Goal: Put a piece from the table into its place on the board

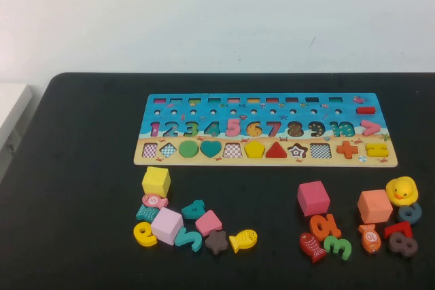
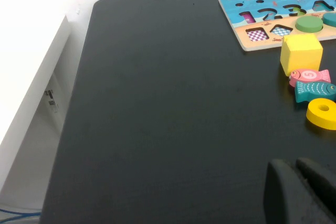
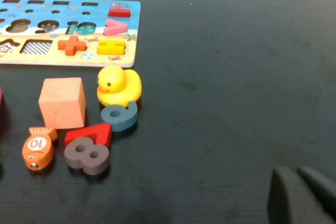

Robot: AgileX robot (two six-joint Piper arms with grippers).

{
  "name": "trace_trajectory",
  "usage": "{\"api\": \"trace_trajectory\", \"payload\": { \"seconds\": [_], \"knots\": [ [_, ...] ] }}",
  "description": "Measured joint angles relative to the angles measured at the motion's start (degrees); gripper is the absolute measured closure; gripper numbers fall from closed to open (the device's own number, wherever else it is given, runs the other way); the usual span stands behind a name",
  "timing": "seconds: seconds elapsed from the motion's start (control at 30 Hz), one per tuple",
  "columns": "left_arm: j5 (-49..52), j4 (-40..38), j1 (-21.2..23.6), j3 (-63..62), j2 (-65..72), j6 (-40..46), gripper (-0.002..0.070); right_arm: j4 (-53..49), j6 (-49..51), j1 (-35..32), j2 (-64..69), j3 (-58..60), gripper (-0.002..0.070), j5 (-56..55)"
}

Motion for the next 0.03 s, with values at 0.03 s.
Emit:
{"api": "trace_trajectory", "payload": {
  "seconds": [0.03],
  "knots": [
    [0.0,0.0,0.0,0.0,0.0,0.0,0.0677,0.0,0.0,0.0,0.0,0.0,0.0657,0.0]
  ]
}}
